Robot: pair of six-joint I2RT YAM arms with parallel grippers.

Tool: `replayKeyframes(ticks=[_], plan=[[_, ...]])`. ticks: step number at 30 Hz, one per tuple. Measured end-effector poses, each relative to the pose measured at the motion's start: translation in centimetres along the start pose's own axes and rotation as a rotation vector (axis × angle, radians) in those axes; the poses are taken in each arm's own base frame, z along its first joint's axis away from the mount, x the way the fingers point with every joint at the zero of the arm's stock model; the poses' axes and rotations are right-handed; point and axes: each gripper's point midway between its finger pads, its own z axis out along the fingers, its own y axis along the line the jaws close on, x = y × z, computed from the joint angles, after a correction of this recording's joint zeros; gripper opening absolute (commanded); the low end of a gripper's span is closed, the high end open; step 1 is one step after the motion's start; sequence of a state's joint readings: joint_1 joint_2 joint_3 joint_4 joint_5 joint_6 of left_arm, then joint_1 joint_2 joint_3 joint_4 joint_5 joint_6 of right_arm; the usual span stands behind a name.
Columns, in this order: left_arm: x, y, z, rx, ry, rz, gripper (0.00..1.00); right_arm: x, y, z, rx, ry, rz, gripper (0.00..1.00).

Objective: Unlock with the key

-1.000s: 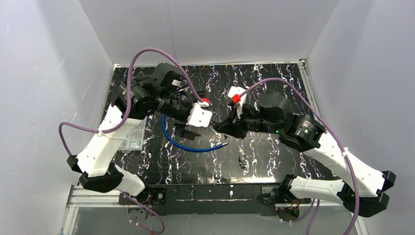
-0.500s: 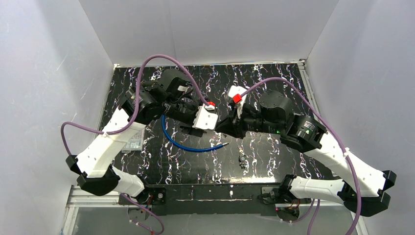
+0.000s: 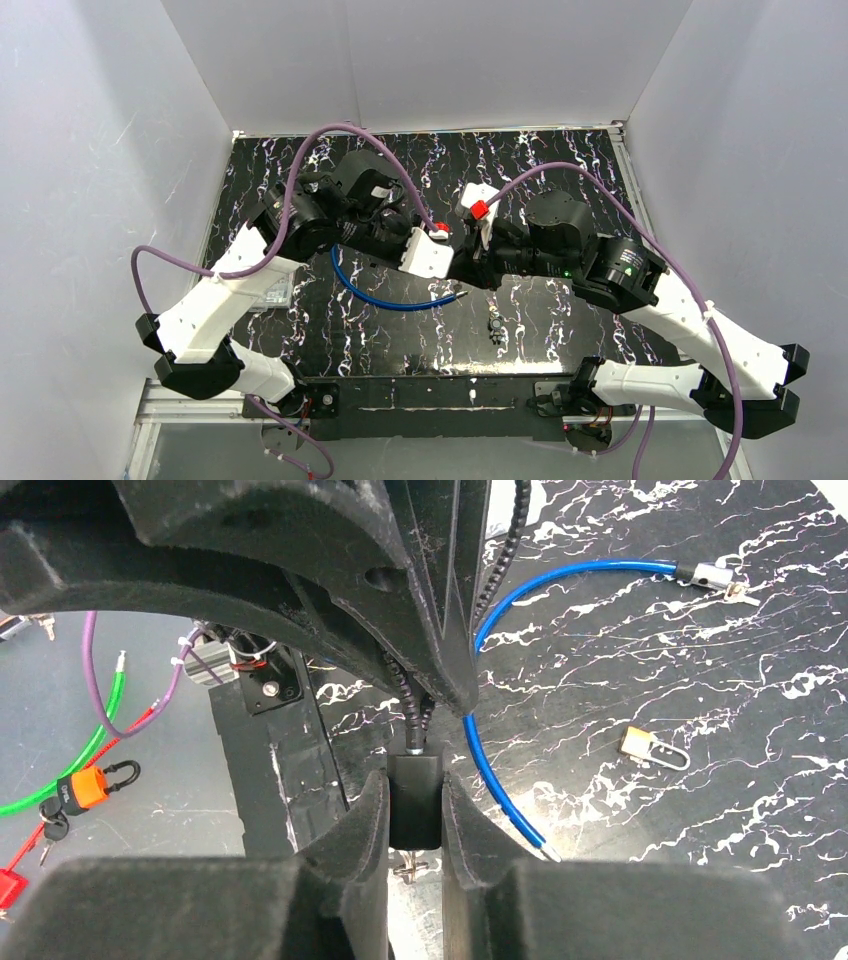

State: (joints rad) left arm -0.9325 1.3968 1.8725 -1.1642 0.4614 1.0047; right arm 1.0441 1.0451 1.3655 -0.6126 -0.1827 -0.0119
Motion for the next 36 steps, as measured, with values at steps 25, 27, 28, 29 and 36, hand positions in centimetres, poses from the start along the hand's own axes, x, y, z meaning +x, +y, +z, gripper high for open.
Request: replayKeyframes(ticks=[25, 27, 28, 29, 36], plan=[[-2.8, 5.8, -2.6, -0.265, -0.188, -0.358, 0.0, -6.0, 0.0, -9.9, 0.141, -0.324, -0.054, 0.41], [-3.2, 5.7, -2.7, -0.254, -0.211, -0.372, 0.0, -5.9, -0.2, -9.7, 0.148, -0.314, -0.054, 0.41], [-3.5, 5.5, -2.7, -0.245, -0.221, -0.378, 0.0, -5.8, -0.3, -9.5, 0.148, -0.308, -0.056, 0.41], [-3.6, 5.4, -2.7, -0.238, -0.228, -0.383, 0.0, -5.7, -0.4, -9.3, 0.149, -0.301, -0.059, 0.41], [-4.3, 4.9, -2.6, -0.207, -0.261, -0.394, 0.0, -6.7, -1.2, -8.5, 0.164, -0.287, -0.089, 0.31]])
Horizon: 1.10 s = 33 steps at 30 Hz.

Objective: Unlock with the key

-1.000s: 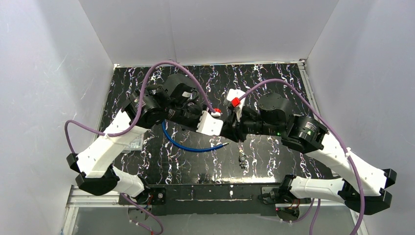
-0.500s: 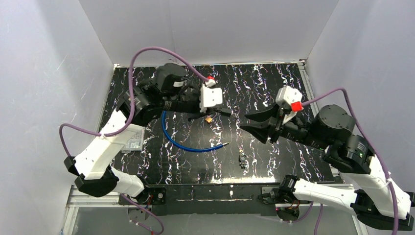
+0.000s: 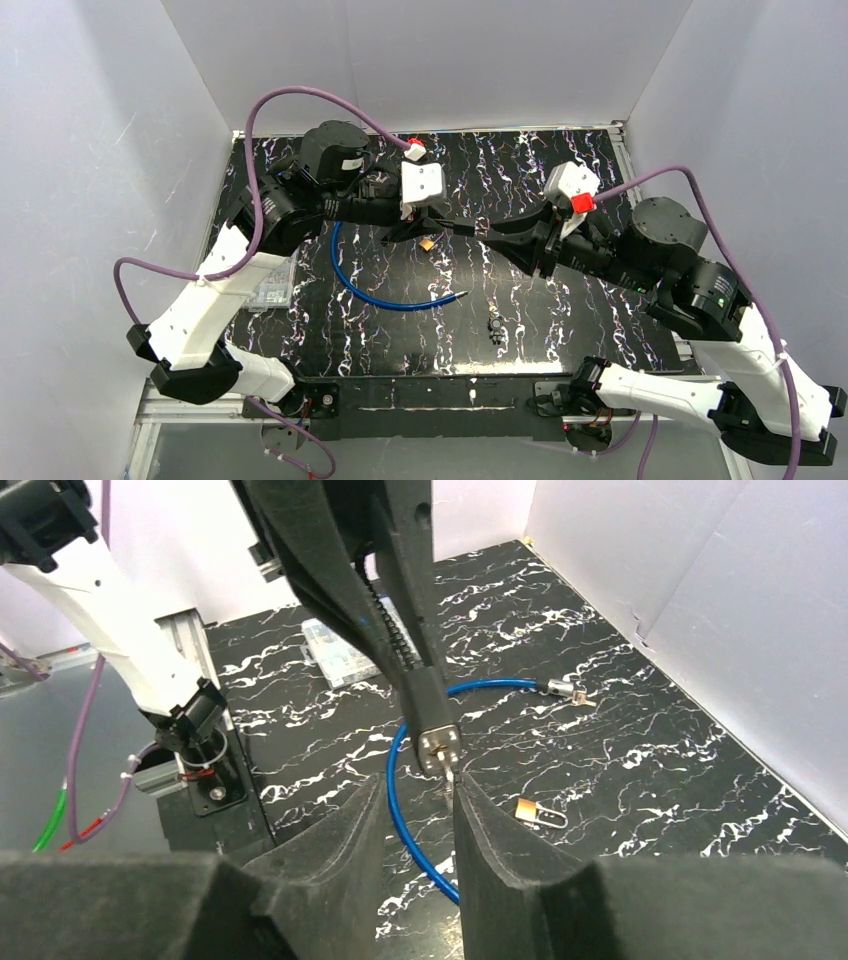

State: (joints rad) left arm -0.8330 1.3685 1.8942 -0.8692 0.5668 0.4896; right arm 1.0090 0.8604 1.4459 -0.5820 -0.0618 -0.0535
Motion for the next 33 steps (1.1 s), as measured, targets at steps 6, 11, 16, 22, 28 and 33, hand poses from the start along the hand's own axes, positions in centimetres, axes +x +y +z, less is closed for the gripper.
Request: replayKeyframes(ticks=[6, 11, 16, 22, 28, 33], plan=[[0.1, -0.2, -0.1, 0.005, 0.004, -0.002, 0.0, 0.1, -0.7, 0.5, 0.003, 0.013, 0.006, 0.4], [0.2, -0.5, -0.6, 0.008, 0.009, 0.002, 0.0, -0.1, -0.8, 0.1, -0.003, 0.003, 0.006, 0.42], [-0.1, -0.8, -1.2, 0.001, -0.001, 0.012, 0.0, 0.0, -0.1, 0.2, -0.054, 0.003, 0.009, 0.42], [-0.2, -1.0, -1.5, 0.0, -0.004, 0.02, 0.0, 0.2, 0.8, 0.6, -0.117, 0.011, 0.021, 0.4], [0.1, -1.1, -1.6, 0.006, 0.006, 0.019, 0.0, 0.2, 1.1, 0.8, -0.137, 0.015, 0.038, 0.1], [0.1, -1.2, -1.6, 0.006, 0.007, 0.019, 0.0, 0.3, 1.0, 1.1, -0.136, 0.018, 0.054, 0.17]])
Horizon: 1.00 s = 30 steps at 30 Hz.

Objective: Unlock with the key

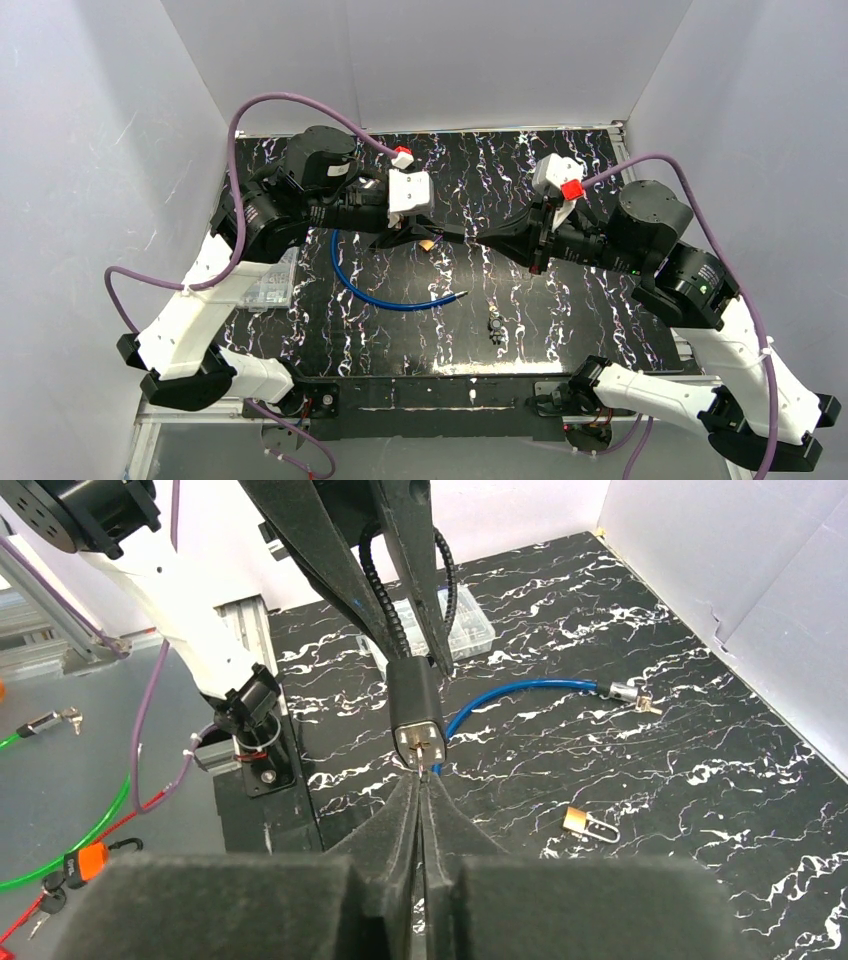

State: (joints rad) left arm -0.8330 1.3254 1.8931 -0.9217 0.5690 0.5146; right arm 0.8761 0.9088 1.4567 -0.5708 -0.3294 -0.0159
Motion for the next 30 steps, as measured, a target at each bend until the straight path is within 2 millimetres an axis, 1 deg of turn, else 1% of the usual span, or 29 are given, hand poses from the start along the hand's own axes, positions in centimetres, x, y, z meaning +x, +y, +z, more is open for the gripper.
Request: replayKeyframes(ticks=[3, 5, 7, 16, 23, 30], plan=[[0.0, 0.0, 0.0, 0.0, 0.0, 0.002, 0.0, 0.0, 0.0, 0.1, -0.001, 0.0, 0.005, 0.32], [0.0, 0.0, 0.0, 0.0, -0.001, 0.003, 0.0, 0.0, 0.0, 0.1, -0.001, 0.001, 0.009, 0.35], [0.0, 0.0, 0.0, 0.001, -0.001, 0.005, 0.0, 0.0, 0.0, 0.1, -0.001, 0.0, 0.007, 0.36], [-0.1, -0.1, 0.0, 0.007, -0.005, 0.011, 0.0, 0.5, -0.1, 0.3, -0.001, 0.012, 0.015, 0.23], [-0.1, -0.1, 0.0, 0.008, -0.003, 0.013, 0.0, 0.6, -0.1, 0.8, -0.014, 0.015, 0.025, 0.02], [0.2, 0.1, -0.2, -0.003, 0.007, 0.009, 0.0, 0.9, 0.1, 1.4, -0.04, 0.026, 0.055, 0.01]])
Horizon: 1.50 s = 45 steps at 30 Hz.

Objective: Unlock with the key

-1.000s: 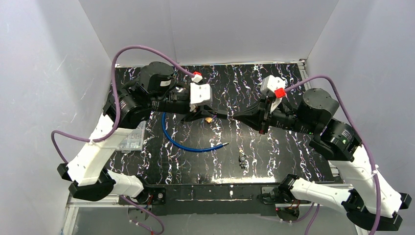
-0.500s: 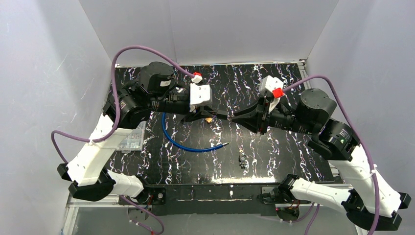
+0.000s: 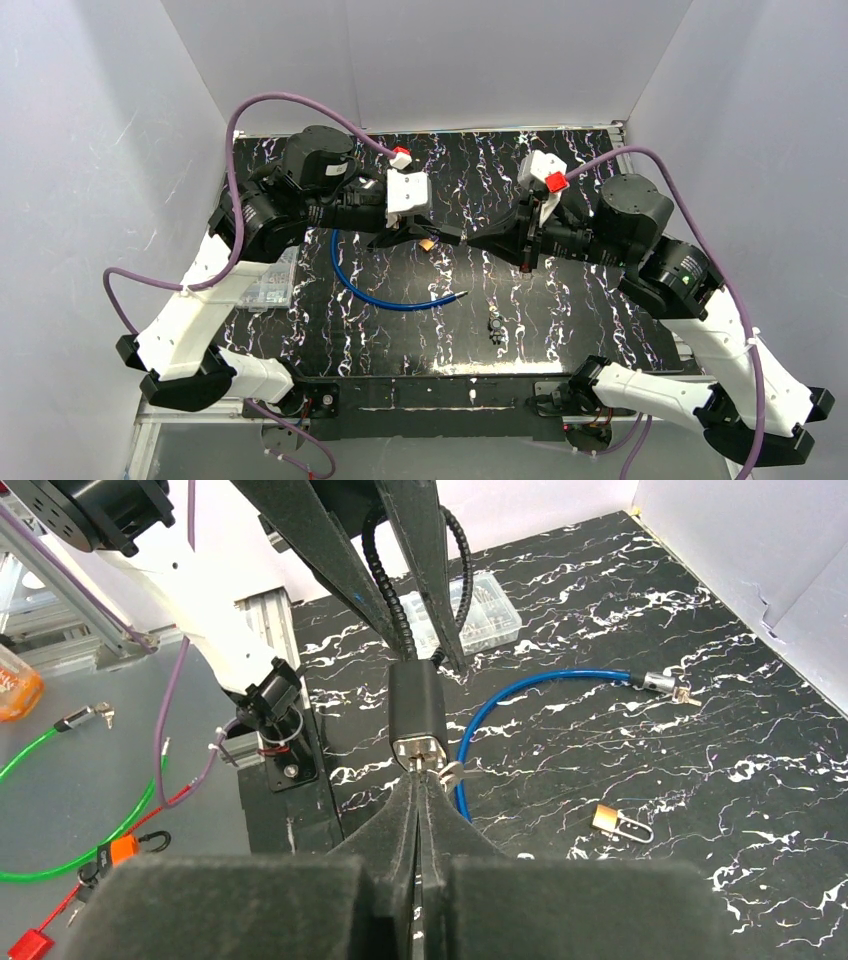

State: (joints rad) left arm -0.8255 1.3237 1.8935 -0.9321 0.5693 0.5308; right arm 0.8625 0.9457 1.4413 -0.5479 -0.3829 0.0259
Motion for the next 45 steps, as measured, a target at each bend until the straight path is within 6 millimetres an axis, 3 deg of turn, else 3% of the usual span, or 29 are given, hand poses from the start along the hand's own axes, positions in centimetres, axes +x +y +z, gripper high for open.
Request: replayKeyframes(ticks=[9, 18, 27, 45], plan=[[0.5, 0.0, -0.2, -0.007, 0.02, 0.0, 0.0, 1.5, -0.2, 1.0, -0.009, 0.006, 0.062, 0.01], [0.3, 0.7, -0.5, -0.028, 0.039, 0.061, 0.0, 2.3, -1.0, 2.0, -0.011, -0.056, 0.232, 0.01], [0.5, -0.2, 0.2, -0.011, 0.04, 0.285, 0.0, 3.4, -2.4, 2.0, -0.041, -0.08, 0.447, 0.01], [0.7, 0.2, -0.1, -0.079, 0.015, 0.57, 0.0, 2.6, -1.6, 1.9, -0.149, -0.094, 0.6, 0.01]])
